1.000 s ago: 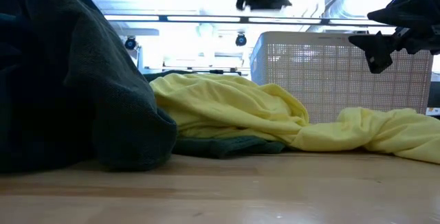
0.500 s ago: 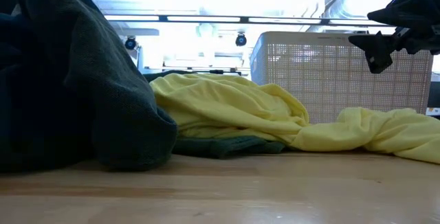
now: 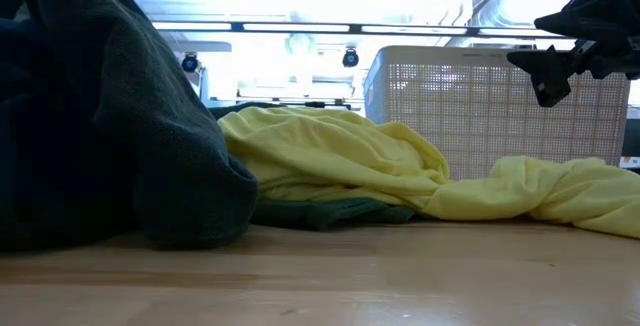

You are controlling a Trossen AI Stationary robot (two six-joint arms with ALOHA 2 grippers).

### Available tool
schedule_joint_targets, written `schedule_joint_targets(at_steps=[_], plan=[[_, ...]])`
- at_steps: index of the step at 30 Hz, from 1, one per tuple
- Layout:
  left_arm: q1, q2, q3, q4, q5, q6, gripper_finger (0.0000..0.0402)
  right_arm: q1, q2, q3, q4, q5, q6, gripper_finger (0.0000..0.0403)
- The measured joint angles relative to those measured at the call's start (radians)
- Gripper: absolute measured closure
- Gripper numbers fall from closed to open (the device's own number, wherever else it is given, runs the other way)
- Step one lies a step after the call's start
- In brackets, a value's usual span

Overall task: Sort clothes
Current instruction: Put the white and blue socks into the white laundry bin

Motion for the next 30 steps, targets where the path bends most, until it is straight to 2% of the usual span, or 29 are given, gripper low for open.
schedule_joint_targets(at_steps=[4,10,12,19,22,26,28,30], plan=[[-0.008,-0.013,-0.057,0.019,-0.087,-0.064,0.0241,0.000,0.000,0.000,0.000,0.000,0.000,0.0165],[-0.006,-0.077,-0.180,0.032,-0.107,-0.129,0.0241,0.000,0.000,0.000,0.036,0.008,0.011,0.0165],[-0.008,-0.119,-0.254,0.050,-0.147,-0.152,0.0241,0.000,0.000,0.000,0.080,0.008,0.051,0.0165],[-0.038,-0.292,-0.586,0.312,-0.319,-0.196,0.0241,0.000,0.000,0.000,0.120,0.022,0.131,0.0165],[-0.047,-0.345,-0.695,0.401,-0.342,-0.263,0.0241,0.000,0.000,0.000,0.147,0.053,0.127,0.0165],[-0.053,-0.370,-0.768,0.497,-0.347,-0.308,0.0241,0.000,0.001,0.000,0.324,0.094,0.183,0.0165],[-0.056,-0.370,-0.781,0.503,-0.358,-0.302,0.0241,0.000,0.000,0.000,0.469,0.031,0.159,0.0165],[-0.057,-0.372,-0.787,0.517,-0.360,-0.302,0.0241,0.001,-0.001,0.009,0.580,-0.076,0.101,0.0165]])
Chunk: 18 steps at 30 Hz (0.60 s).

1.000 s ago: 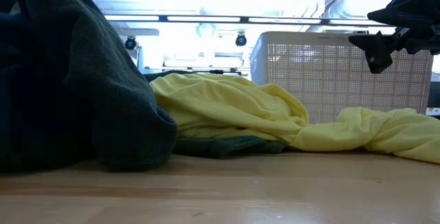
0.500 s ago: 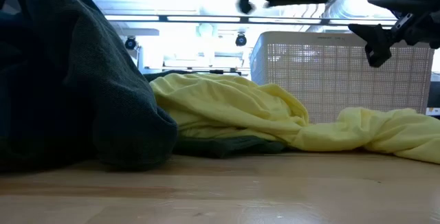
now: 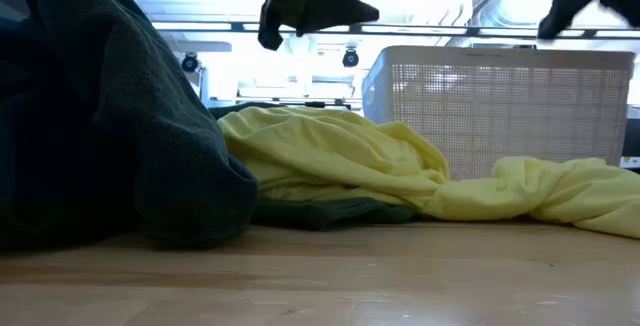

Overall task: Sort clothes
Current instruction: Put the white and blue socks into the white laundry bin

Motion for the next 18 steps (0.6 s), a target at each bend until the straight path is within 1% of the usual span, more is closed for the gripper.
schedule_joint_targets(at_steps=[2,4,7,12,15,18], plan=[[-0.003,0.000,-0.002,0.011,-0.021,0.017,0.0241,0.012,0.000,0.020,0.059,-0.119,-0.061,0.0165],[-0.003,0.001,-0.002,0.025,-0.029,0.043,0.0241,0.032,0.003,0.040,0.102,-0.193,-0.074,0.0165],[-0.003,0.000,-0.001,0.037,-0.036,0.057,0.0241,0.073,0.014,0.068,0.163,-0.208,0.002,0.0165],[-0.003,0.001,-0.002,0.034,-0.037,0.060,0.0241,0.132,0.050,0.126,0.157,-0.216,0.007,0.0165],[-0.003,0.001,-0.002,0.034,-0.043,0.061,0.0241,0.158,0.104,0.167,0.155,-0.215,0.030,0.0165],[-0.002,0.001,-0.002,0.034,-0.056,0.061,0.0241,0.180,0.184,0.227,0.149,-0.215,0.071,0.0165]])
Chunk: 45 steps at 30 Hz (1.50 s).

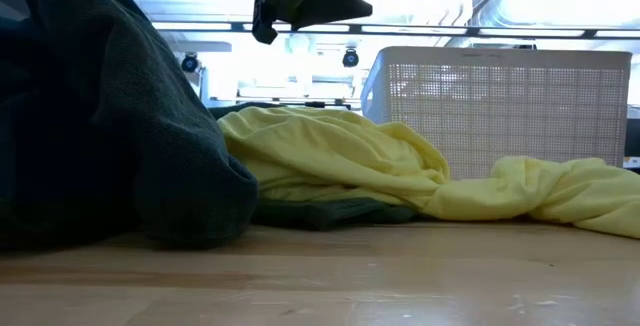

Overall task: Sort clothes
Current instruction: Put the white and blue socks into the white laundry bin

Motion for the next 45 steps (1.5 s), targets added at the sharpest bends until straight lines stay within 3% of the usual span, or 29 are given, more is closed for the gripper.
schedule_joint_targets(at_steps=[4,8,13,17,25,31,36,45], plan=[[0.000,0.000,0.000,0.001,-0.003,0.000,0.0241,0.026,0.123,0.141,-0.139,-0.053,-0.050,0.0165],[-0.005,0.000,0.000,0.000,-0.004,-0.008,0.0241,0.052,0.225,0.361,-0.605,-0.040,-0.147,0.0165],[-0.019,0.000,0.000,-0.002,-0.005,-0.009,0.0241,0.100,0.384,0.603,-1.174,0.208,-0.191,0.0194],[-0.022,0.000,0.000,-0.002,-0.006,-0.009,0.0241,0.151,0.508,0.676,-1.426,0.307,-0.134,0.0247],[-0.022,0.000,0.000,-0.003,-0.008,-0.009,0.0241,0.315,0.680,0.627,-1.516,0.319,0.040,0.0354],[-0.019,0.000,0.000,-0.003,-0.008,-0.009,0.0241,0.472,0.787,0.569,-1.519,0.309,0.218,0.0381],[-0.009,0.000,0.000,-0.004,-0.008,-0.009,0.0241,0.554,0.874,0.504,-1.530,0.279,0.276,0.0361],[0.004,0.000,0.000,-0.004,0.000,-0.018,0.0241,0.590,1.050,0.459,-1.536,0.293,0.284,0.0249]])
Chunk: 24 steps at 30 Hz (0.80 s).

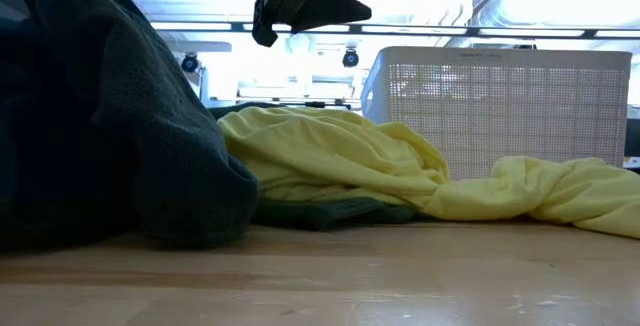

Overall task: Sort clothes
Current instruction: Put the white and blue socks into the white laundry bin

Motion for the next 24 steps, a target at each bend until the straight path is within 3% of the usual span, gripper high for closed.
schedule_joint_targets(at_steps=[4,11,15,21,24], plan=[[0.000,0.000,0.000,-0.003,0.002,-0.001,0.0241,0.000,0.101,0.000,0.033,0.003,0.000,0.0220],[0.000,0.000,0.000,-0.004,0.002,-0.001,0.0241,-0.001,0.272,0.006,0.075,0.007,0.015,0.0231],[0.000,0.000,0.000,-0.004,0.003,-0.010,0.0241,-0.001,0.300,0.013,0.083,0.008,0.020,0.0273],[-0.004,0.000,0.000,-0.004,0.029,-0.011,0.0241,-0.008,0.205,0.086,0.032,0.012,0.024,0.0383],[-0.005,0.000,0.000,-0.004,0.033,-0.010,0.0241,-0.022,0.119,0.165,-0.010,0.026,0.006,0.0387]])
